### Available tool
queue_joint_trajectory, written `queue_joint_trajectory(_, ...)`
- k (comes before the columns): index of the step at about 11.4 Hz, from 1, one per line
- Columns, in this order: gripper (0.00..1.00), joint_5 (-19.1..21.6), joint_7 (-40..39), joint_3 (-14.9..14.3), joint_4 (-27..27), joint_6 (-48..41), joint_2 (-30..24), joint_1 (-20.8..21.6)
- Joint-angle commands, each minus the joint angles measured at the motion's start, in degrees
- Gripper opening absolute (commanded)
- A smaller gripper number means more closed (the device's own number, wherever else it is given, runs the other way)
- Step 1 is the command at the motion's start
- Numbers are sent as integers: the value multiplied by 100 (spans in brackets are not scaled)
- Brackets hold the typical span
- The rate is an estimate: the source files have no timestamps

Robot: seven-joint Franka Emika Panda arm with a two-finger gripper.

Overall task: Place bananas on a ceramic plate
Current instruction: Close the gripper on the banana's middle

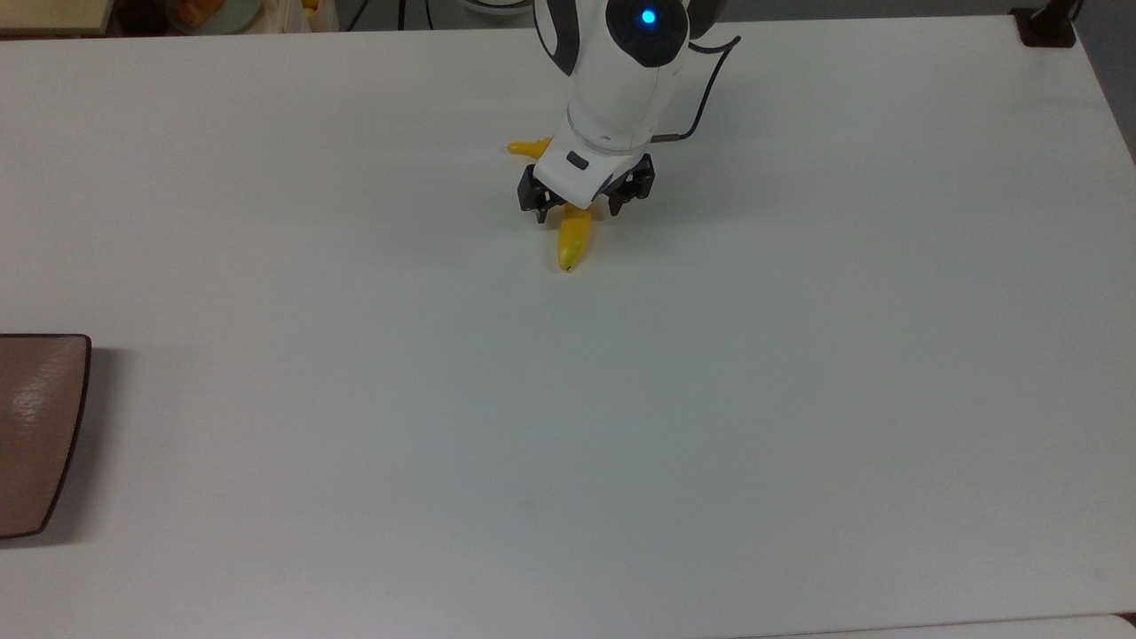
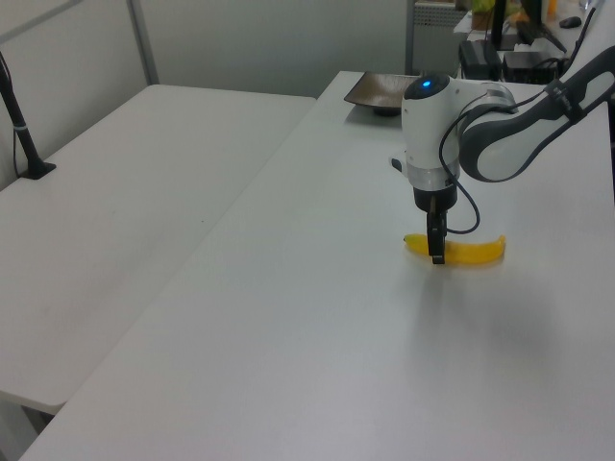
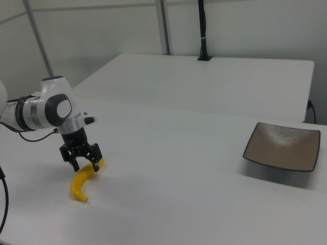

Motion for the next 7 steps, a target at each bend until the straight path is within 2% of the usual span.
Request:
queue_joint_trajectory(1, 56, -121, 207, 21, -152, 98, -106, -22)
queue_joint_trajectory(2, 37, -113, 207, 21, -152, 80, -98, -40)
queue_joint_trajectory(3, 24, -112, 250, 21, -152, 71, -115, -57)
queue_joint_trajectory(5, 2, -113, 365, 21, -134, 71, -115, -57)
queue_joint_trajectory(7, 0, -95, 365, 21, -108, 45, -133, -110)
